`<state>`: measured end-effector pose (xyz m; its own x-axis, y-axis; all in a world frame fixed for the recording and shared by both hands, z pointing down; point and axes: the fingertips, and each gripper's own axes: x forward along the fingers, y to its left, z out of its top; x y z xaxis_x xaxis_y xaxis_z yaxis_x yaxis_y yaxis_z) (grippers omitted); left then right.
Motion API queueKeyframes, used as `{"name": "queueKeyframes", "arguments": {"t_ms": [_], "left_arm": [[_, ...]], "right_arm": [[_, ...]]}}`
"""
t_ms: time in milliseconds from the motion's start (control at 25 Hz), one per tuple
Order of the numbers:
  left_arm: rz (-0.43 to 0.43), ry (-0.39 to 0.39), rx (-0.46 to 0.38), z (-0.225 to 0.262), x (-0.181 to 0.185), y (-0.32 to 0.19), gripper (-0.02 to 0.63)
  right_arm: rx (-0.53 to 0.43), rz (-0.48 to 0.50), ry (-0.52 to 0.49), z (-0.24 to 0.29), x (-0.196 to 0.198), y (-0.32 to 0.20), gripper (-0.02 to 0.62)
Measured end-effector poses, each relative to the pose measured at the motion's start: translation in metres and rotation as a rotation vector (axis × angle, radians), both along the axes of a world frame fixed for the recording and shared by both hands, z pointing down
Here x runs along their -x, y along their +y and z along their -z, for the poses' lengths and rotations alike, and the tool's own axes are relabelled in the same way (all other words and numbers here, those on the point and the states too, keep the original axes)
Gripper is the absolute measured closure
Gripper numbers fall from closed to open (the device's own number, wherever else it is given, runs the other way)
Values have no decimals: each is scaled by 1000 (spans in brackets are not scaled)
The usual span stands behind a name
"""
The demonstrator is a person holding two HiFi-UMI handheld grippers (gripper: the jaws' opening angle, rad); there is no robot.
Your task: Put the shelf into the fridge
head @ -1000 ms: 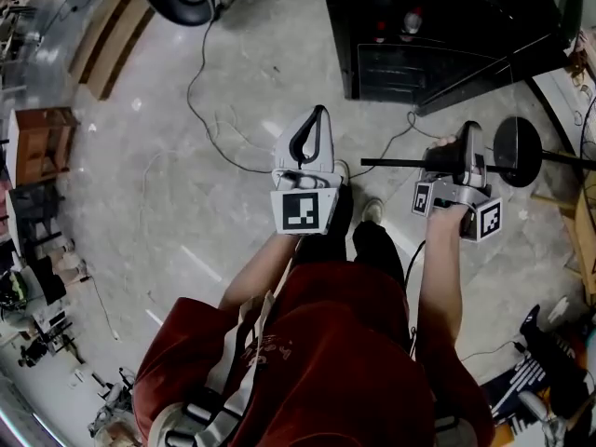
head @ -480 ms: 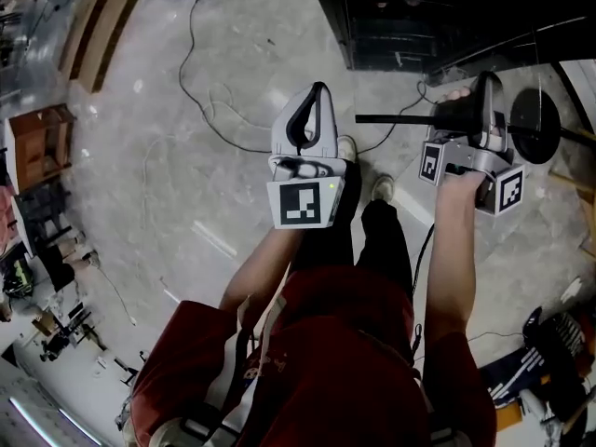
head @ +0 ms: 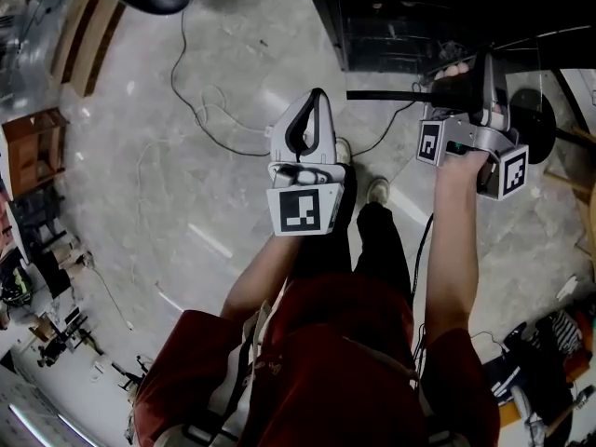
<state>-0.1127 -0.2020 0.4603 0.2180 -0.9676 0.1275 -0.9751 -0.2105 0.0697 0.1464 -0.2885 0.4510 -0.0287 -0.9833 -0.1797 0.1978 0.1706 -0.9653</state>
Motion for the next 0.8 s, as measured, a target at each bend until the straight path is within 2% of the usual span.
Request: {"name": "queueKeyframes", "arguments": {"t_ms": [400, 800], "left_arm": [[2, 11, 3, -3, -1, -4, 600], [11, 13, 6, -3, -1, -6, 600]], "right_arm": [[30, -22, -20, -12, 1, -24, 566], [57, -17, 76, -18, 2, -45, 575]]}}
